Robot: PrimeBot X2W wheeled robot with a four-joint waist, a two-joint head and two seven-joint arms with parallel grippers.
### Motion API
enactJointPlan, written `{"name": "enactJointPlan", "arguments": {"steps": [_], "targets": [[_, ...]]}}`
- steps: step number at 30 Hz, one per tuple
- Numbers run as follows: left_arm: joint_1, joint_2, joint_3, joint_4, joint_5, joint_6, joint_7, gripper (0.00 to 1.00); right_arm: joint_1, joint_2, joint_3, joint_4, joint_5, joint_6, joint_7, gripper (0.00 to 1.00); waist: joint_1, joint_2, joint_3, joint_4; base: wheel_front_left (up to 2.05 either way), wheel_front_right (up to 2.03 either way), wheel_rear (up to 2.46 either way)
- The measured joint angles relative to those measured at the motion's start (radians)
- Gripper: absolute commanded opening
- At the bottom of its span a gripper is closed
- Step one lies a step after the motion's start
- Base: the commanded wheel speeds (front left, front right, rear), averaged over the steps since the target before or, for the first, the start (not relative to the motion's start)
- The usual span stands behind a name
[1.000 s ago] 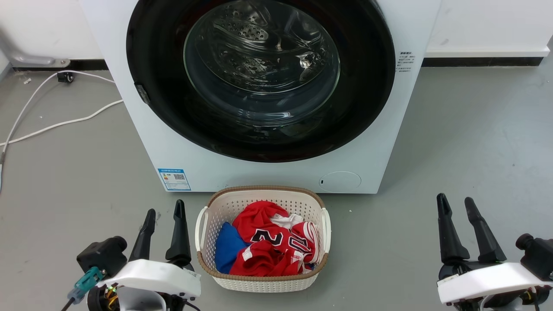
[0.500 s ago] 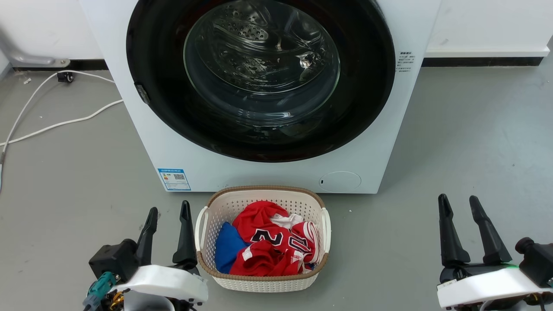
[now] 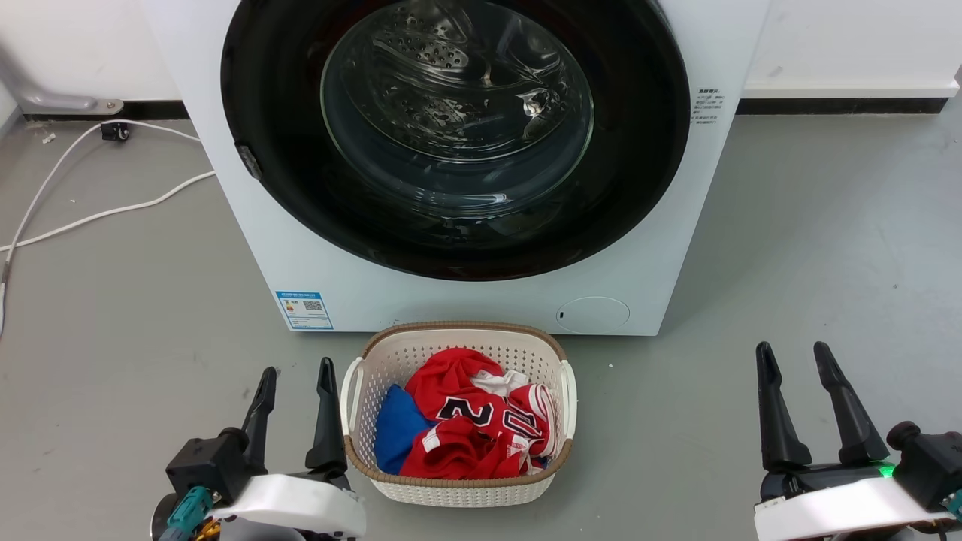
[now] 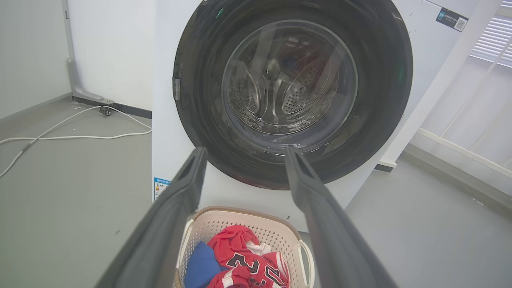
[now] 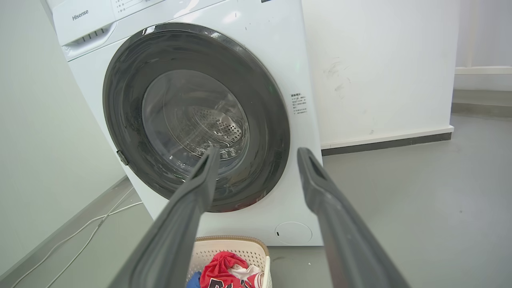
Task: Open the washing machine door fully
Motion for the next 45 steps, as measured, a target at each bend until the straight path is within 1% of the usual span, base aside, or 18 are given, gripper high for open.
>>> {"name": "enactJointPlan", "arguments": {"steps": [6, 13, 21, 33, 45], "targets": [[0.004, -0.008, 0.021, 0.008, 0.033, -0.020, -0.014, 1.00, 0.006, 0.000, -0.001, -0.006, -0.018, 0.000, -0.013, 1.00, 0.0000, 0.0000, 0.000, 0.001, 0.00, 0.00, 0.00], [0.015, -0.011, 0.030, 0.018, 0.074, -0.030, -0.027, 1.00, 0.018, 0.000, -0.008, -0.006, -0.040, 0.000, -0.029, 1.00, 0.0000, 0.0000, 0.001, -0.001, 0.00, 0.00, 0.00], [0.016, -0.012, 0.023, 0.020, 0.098, -0.027, -0.043, 1.00, 0.019, 0.000, -0.007, -0.007, -0.081, 0.000, -0.042, 1.00, 0.0000, 0.0000, 0.005, -0.002, 0.00, 0.00, 0.00], [0.020, -0.012, 0.016, 0.020, 0.165, -0.017, -0.062, 1.00, 0.029, 0.000, -0.009, -0.011, -0.124, 0.002, -0.063, 1.00, 0.0000, 0.0000, 0.005, -0.002, 0.00, 0.00, 0.00], [0.020, -0.012, 0.020, 0.024, 0.165, -0.016, -0.065, 1.00, 0.030, 0.000, -0.007, 0.002, -0.120, 0.002, -0.064, 1.00, -0.0001, 0.0000, 0.008, -0.005, 0.00, 0.00, 0.00]]}}
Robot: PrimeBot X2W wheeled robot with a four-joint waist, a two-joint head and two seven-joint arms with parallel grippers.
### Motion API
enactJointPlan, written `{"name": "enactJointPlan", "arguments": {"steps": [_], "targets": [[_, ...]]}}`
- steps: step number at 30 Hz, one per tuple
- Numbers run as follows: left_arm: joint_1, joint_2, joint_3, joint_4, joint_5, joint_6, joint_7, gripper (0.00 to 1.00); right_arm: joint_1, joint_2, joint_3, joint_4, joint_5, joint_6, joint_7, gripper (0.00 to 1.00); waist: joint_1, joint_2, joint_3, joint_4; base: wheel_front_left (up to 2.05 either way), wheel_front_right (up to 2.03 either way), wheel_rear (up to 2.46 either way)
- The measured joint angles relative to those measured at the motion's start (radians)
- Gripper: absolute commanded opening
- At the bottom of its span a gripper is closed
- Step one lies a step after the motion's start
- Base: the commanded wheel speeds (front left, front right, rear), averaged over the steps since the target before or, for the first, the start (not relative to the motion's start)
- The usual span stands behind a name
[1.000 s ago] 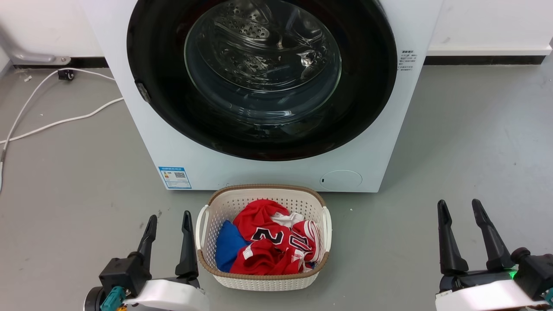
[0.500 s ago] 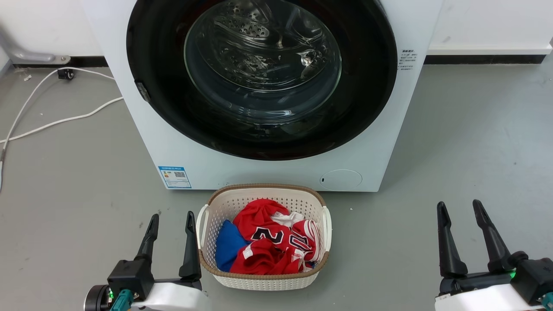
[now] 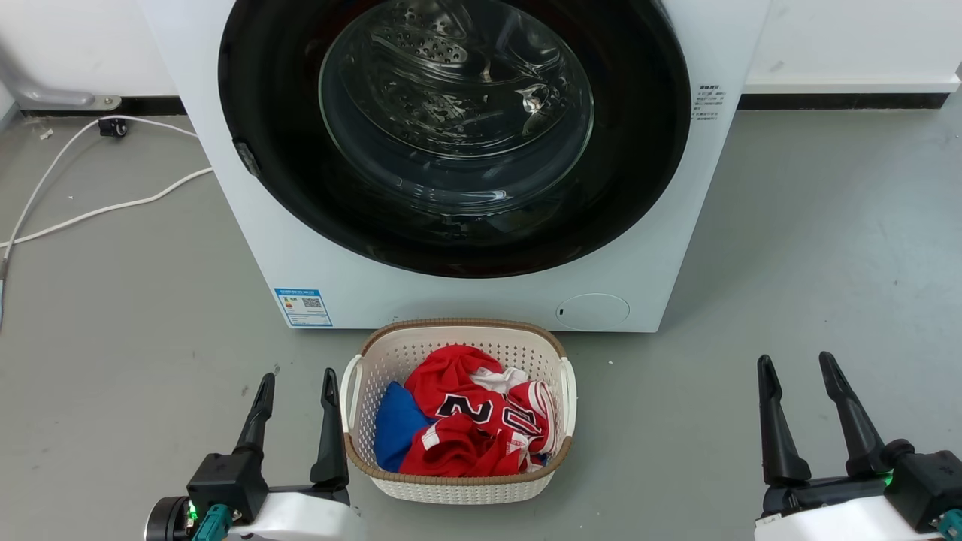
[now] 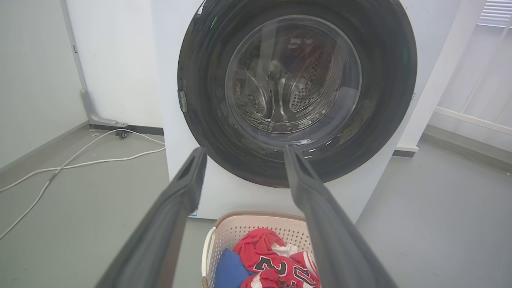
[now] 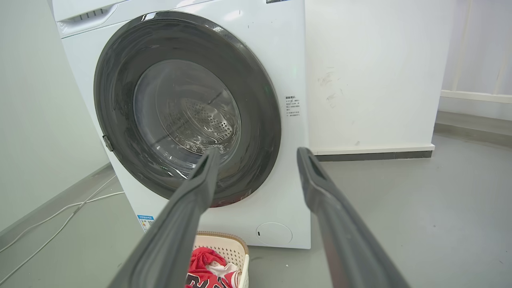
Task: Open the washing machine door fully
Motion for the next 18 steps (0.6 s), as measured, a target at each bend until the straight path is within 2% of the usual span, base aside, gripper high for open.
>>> {"name": "enactJointPlan", "arguments": {"steps": [5, 6, 7, 8, 13, 15, 18], "targets": [[0.000, 0.000, -0.001, 0.001, -0.001, 0.002, 0.000, 1.00, 0.000, 0.000, -0.003, 0.006, 0.009, 0.000, 0.000, 1.00, 0.0000, 0.0000, 0.001, -0.002, 0.00, 0.00, 0.00], [0.000, 0.000, -0.002, 0.002, -0.001, 0.002, 0.000, 1.00, 0.000, 0.000, -0.003, 0.006, 0.009, 0.000, 0.000, 0.73, 0.0000, 0.0000, 0.001, -0.002, 0.00, 0.00, 0.00], [0.000, 0.000, -0.002, 0.002, -0.001, 0.005, 0.000, 1.00, 0.000, 0.000, -0.003, 0.007, 0.009, 0.000, 0.000, 0.22, 0.0000, 0.0000, 0.001, -0.002, 0.00, 0.00, 0.00], [0.000, 0.000, -0.002, 0.003, -0.001, 0.005, 0.000, 1.00, 0.000, 0.000, -0.003, 0.007, 0.009, 0.000, 0.000, 0.00, 0.0000, 0.0001, 0.001, -0.002, 0.00, 0.00, 0.00], [0.000, 0.000, -0.002, 0.006, -0.001, 0.006, 0.000, 1.00, 0.000, 0.000, 0.008, 0.008, 0.014, 0.000, 0.000, 0.00, 0.0000, 0.0000, 0.001, -0.002, 0.00, 0.00, 0.00], [0.000, 0.000, -0.002, 0.008, -0.002, 0.006, 0.000, 1.00, 0.000, 0.000, 0.002, 0.007, 0.066, 0.000, 0.000, 0.00, -0.0001, 0.0000, 0.000, -0.002, 0.00, 0.00, 0.00], [0.000, 0.000, -0.002, 0.008, -0.003, 0.006, 0.000, 1.00, 0.003, 0.000, 0.003, -0.001, 0.223, 0.000, 0.000, 0.00, 0.0000, 0.0001, -0.002, -0.002, 0.00, 0.00, 0.00]]}}
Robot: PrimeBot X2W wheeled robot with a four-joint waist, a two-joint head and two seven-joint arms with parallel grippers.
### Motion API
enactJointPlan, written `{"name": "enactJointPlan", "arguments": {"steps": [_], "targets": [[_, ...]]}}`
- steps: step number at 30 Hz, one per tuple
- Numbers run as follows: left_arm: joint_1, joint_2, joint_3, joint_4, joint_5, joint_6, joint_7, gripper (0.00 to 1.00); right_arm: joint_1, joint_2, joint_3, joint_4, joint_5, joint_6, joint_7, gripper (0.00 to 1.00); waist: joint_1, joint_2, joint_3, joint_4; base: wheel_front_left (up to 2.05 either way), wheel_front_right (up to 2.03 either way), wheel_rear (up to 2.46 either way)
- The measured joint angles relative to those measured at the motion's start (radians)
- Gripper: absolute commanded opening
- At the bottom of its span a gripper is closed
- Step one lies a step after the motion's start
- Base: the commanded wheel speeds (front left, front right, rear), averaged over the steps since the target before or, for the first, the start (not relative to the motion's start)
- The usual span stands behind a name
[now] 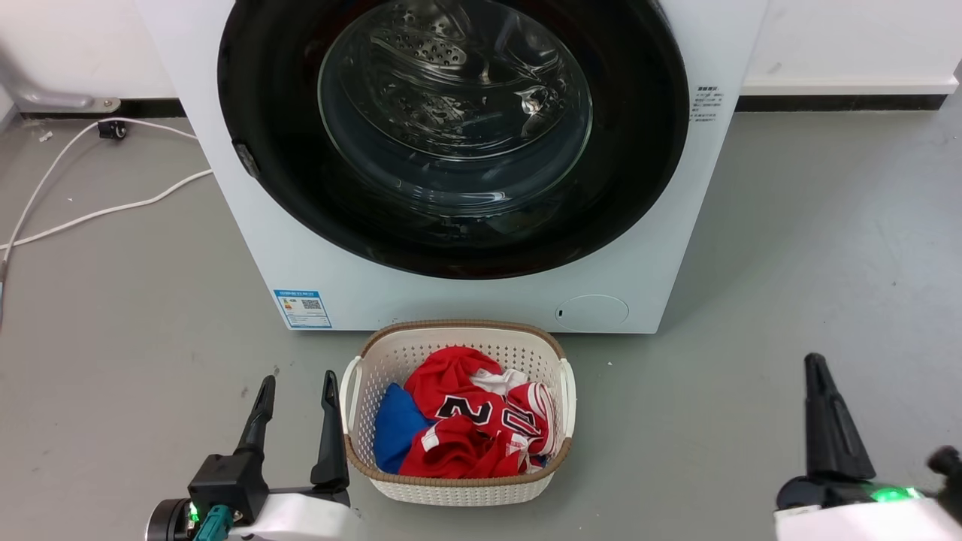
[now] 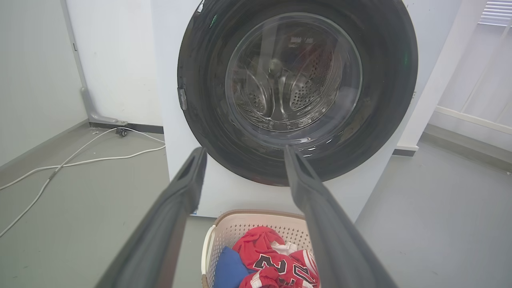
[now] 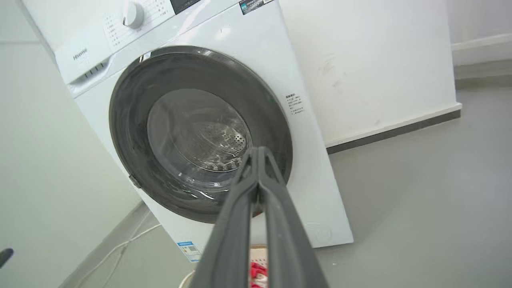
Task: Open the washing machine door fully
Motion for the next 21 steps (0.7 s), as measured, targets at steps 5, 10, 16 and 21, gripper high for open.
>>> {"name": "enactJointPlan", "arguments": {"steps": [5, 10, 16, 21], "targets": [[0.004, 0.000, 0.002, 0.002, -0.003, 0.000, 0.000, 1.00, 0.006, -0.001, 0.007, 0.058, 0.483, 0.000, 0.000, 0.00, 0.0000, 0.0000, -0.006, -0.005, 0.00, 0.00, 0.00], [0.007, 0.000, -0.002, 0.006, -0.011, 0.000, 0.000, 1.00, -0.018, 0.001, 0.091, 0.065, 1.113, 0.000, 0.000, 0.00, 0.0000, 0.0000, -0.008, -0.009, 0.00, 0.00, 0.00], [0.007, 0.000, -0.004, 0.007, -0.018, 0.000, 0.000, 1.00, -0.015, -0.006, 0.067, 0.003, 1.300, 0.000, 0.117, 0.00, 0.0000, 0.0000, -0.008, -0.004, 0.00, 0.00, 0.00], [0.007, 0.000, -0.002, 0.005, -0.018, 0.003, 0.000, 1.00, 0.000, -0.014, 0.040, -0.042, 1.332, 0.000, 0.217, 0.00, 0.0000, 0.0000, -0.007, -0.002, 0.00, 0.00, 0.00]]}}
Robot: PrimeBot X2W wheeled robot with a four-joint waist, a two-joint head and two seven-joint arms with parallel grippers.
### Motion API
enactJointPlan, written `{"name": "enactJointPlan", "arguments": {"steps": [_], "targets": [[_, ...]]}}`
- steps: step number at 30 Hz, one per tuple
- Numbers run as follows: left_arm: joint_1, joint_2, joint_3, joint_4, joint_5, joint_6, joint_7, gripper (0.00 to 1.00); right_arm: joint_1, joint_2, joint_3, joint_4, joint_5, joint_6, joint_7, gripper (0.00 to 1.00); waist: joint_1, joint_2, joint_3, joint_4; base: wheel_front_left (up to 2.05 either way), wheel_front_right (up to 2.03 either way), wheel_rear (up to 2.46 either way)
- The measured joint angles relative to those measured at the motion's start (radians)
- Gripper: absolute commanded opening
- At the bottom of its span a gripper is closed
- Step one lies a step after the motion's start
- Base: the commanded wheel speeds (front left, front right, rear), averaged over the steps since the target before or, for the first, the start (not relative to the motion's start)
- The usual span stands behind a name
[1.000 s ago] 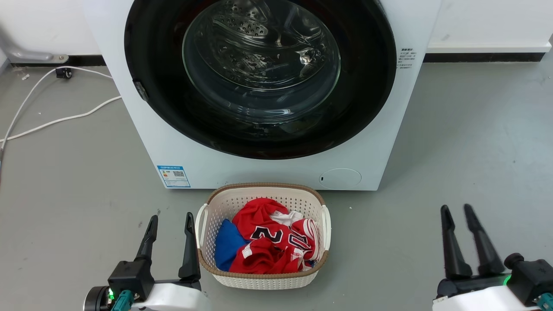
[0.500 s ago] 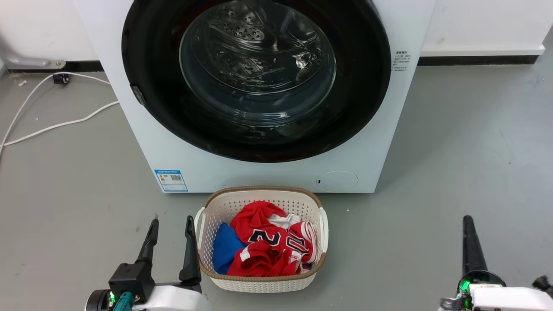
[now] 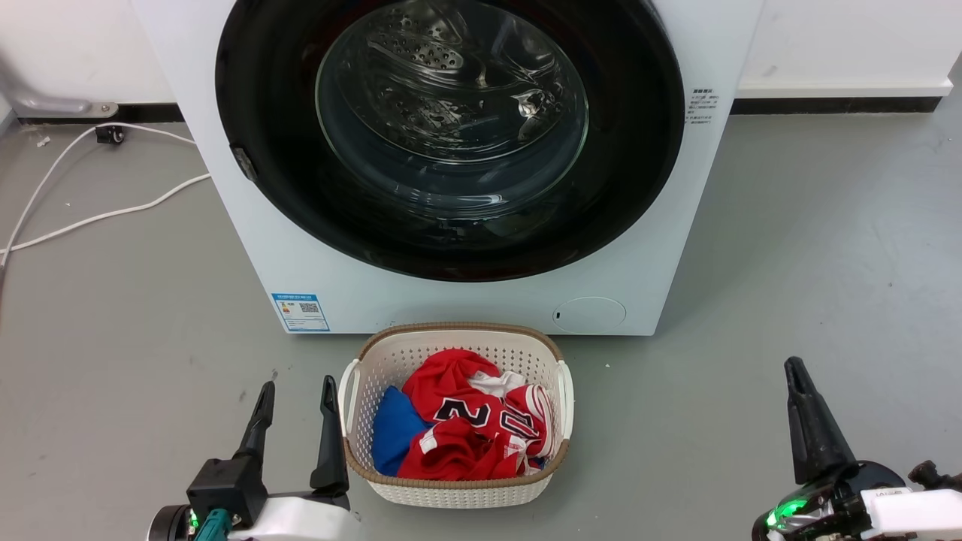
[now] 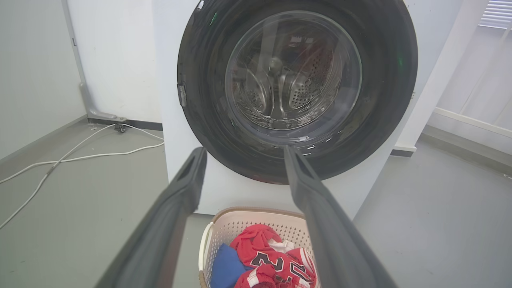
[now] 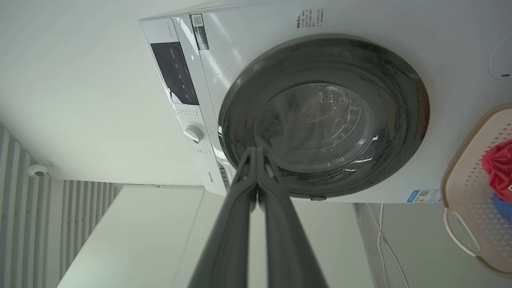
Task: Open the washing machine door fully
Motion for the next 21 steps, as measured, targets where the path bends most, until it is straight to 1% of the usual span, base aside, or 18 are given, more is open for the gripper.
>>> {"name": "enactJointPlan", "arguments": {"steps": [2, 7, 14, 21], "targets": [[0.001, 0.000, 0.001, -0.001, 0.000, 0.000, 0.000, 1.00, 0.010, 0.001, -0.008, -0.009, -0.004, 0.000, 0.033, 0.00, 0.0000, 0.0000, 0.001, -0.001, 0.00, 0.00, 0.00], [0.003, 0.000, 0.003, -0.003, 0.000, 0.000, 0.000, 1.00, 0.015, 0.008, -0.026, -0.011, -0.019, 0.000, 0.056, 0.00, 0.0000, 0.0000, 0.004, -0.002, 0.00, 0.00, 0.00], [0.002, 0.000, 0.006, -0.005, 0.008, 0.003, 0.000, 1.00, 0.022, 0.012, -0.021, -0.004, -0.042, 0.000, 0.060, 0.00, 0.0000, 0.0000, 0.006, -0.001, 0.00, 0.00, 0.00], [-0.005, 0.000, 0.009, -0.005, 0.018, 0.001, 0.000, 1.00, 0.021, 0.013, -0.026, 0.006, -0.042, 0.000, 0.047, 0.00, 0.0000, 0.0000, 0.011, 0.007, 0.00, 0.00, 0.00]]}}
